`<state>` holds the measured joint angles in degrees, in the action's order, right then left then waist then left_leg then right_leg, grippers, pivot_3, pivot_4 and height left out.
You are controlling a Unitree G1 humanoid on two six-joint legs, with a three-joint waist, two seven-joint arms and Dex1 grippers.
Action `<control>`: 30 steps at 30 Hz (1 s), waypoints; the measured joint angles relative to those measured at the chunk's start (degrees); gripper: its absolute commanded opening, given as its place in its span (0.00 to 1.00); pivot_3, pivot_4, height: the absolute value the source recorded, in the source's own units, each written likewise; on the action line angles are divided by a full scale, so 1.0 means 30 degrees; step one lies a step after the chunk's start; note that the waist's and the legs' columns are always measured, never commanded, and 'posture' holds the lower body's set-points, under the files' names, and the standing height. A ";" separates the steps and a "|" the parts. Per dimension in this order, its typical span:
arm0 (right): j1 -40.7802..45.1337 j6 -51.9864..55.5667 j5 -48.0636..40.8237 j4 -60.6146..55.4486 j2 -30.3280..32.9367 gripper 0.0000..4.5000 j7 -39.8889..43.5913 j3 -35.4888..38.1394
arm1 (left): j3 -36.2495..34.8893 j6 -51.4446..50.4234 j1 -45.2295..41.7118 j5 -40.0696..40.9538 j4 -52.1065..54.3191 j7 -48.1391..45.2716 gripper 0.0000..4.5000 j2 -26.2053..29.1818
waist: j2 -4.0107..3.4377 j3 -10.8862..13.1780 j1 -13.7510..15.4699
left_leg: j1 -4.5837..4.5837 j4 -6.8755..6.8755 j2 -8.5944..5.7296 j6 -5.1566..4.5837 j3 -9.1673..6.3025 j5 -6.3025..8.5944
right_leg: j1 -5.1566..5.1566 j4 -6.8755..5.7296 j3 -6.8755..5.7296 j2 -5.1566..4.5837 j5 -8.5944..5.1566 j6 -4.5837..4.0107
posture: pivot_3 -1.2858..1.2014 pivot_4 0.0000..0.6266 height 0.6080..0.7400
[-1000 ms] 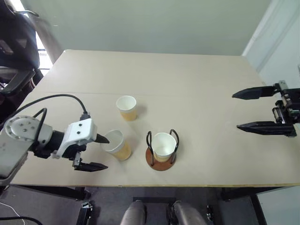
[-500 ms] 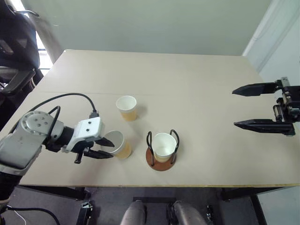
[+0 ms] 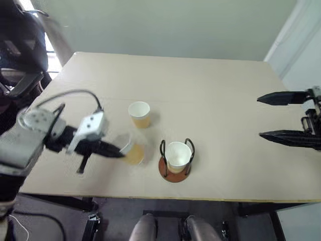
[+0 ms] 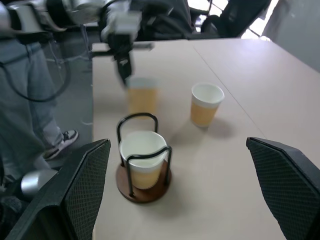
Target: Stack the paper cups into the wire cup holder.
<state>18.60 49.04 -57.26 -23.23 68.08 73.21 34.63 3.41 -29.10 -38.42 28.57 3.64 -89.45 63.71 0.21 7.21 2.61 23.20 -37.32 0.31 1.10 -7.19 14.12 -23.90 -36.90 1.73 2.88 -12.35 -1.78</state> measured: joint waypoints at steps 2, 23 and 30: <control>-0.0567 0.0379 -0.0409 -0.0461 0.0015 1.00 -0.0026 0.1341 | 0.0241 -0.0006 -0.2852 0.0666 -0.1492 -0.0168 0.01 -0.0206 | -0.0005 -0.0002 -0.0033 | -0.0007 -0.0012 -0.0013 -0.0015 0.0025 0.0010 | 0.0014 0.0004 0.0020 -0.0013 0.0024 0.0021 | 0.52 0.24 1.00; -0.4026 0.2935 -0.0778 -0.3608 0.0429 1.00 -0.2518 0.8480 | 1.5009 0.8219 -1.4993 0.7595 -0.8622 -0.0242 0.01 -0.3886 | -0.0083 0.0002 -0.0093 | 0.0279 -0.0355 -0.0148 -0.0349 0.0068 0.0202 | 0.0040 0.0315 0.0151 -0.0070 0.0075 0.0530 | 0.52 0.24 1.00; -0.3880 0.2749 -0.0864 -0.3512 0.0560 1.00 -0.3012 0.8439 | 1.8625 0.9713 -1.6299 0.8658 -0.7076 -0.0249 0.01 -0.3343 | -0.0096 0.0002 -0.0062 | 0.0264 -0.0422 -0.0167 -0.0457 0.0179 0.0265 | 0.0053 0.0317 0.0258 -0.0079 0.0062 0.0606 | 0.52 0.24 1.00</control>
<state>6.96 57.28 -59.85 -33.76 69.76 64.18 59.95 59.29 0.04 -87.32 54.55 -17.58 -90.20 53.68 -0.08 7.21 2.42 23.99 -38.59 -0.19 -0.27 -6.65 14.91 -23.74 -35.95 2.50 2.65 -12.17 0.04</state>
